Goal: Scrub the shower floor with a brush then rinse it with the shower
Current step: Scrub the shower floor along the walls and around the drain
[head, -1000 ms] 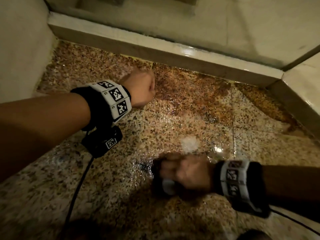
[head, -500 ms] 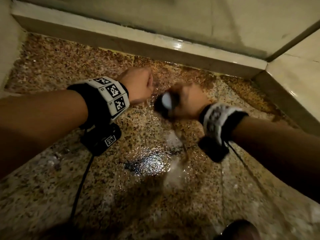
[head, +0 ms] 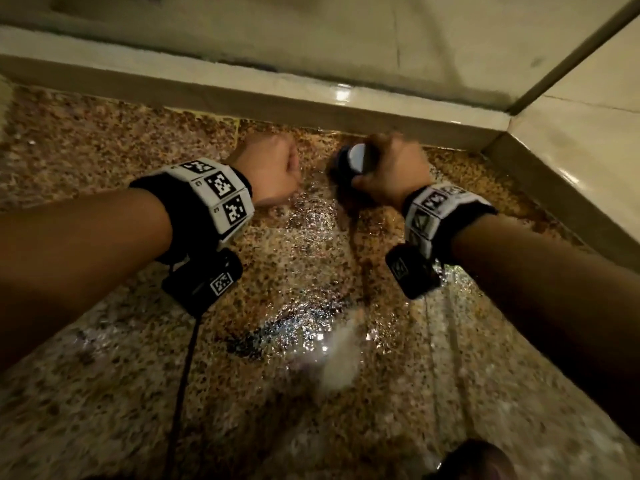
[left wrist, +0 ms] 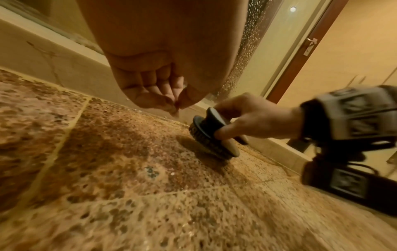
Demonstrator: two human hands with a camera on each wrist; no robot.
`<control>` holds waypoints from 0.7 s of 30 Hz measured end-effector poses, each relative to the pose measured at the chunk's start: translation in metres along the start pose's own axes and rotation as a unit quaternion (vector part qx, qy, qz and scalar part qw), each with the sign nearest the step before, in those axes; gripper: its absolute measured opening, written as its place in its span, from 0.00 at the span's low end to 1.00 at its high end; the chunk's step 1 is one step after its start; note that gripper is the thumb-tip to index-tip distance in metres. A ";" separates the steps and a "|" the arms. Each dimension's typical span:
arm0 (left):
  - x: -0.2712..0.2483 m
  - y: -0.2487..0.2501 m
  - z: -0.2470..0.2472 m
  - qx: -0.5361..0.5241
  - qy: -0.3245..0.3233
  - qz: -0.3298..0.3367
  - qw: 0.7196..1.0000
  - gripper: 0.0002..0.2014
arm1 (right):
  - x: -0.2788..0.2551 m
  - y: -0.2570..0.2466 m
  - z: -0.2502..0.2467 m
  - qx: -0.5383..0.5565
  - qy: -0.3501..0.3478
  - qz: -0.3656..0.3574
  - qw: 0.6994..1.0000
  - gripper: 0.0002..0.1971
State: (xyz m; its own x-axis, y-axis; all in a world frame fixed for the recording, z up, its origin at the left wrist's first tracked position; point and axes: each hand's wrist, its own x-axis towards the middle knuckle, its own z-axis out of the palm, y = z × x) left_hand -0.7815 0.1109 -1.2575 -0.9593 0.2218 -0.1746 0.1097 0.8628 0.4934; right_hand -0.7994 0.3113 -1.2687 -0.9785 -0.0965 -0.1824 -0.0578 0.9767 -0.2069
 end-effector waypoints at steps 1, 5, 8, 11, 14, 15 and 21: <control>0.001 0.003 0.002 -0.003 -0.004 0.003 1.000 0.01 | 0.005 0.005 0.001 -0.023 -0.004 0.021 1.000 0.28; 0.000 0.012 0.010 -0.017 -0.022 0.018 0.999 0.02 | -0.049 -0.003 0.031 -0.032 -0.025 -0.118 0.992 0.18; -0.006 0.015 0.014 -0.016 -0.047 0.039 0.998 0.03 | -0.138 -0.006 0.044 0.006 -0.166 -0.242 0.956 0.20; -0.014 0.015 0.020 0.007 -0.070 0.057 0.996 0.05 | -0.169 0.004 0.039 0.041 -0.190 -0.276 0.941 0.25; -0.018 0.015 0.027 0.033 -0.086 0.066 0.994 0.06 | -0.121 0.005 0.019 0.072 -0.092 -0.183 0.976 0.24; -0.018 0.017 0.027 0.038 -0.085 0.065 0.993 0.07 | -0.096 0.008 0.012 0.072 -0.041 -0.152 0.985 0.24; -0.006 0.042 0.032 0.008 -0.058 0.072 0.996 0.06 | -0.017 0.044 0.005 -0.043 0.021 0.014 0.999 0.28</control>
State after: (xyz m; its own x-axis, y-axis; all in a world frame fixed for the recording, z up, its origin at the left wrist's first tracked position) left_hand -0.7626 0.1600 -1.2629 -0.8969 0.3941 -0.2009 0.2491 0.8253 0.5069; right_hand -0.7848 0.3549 -1.2792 -0.9873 -0.0620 -0.1462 -0.0446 0.9919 -0.1193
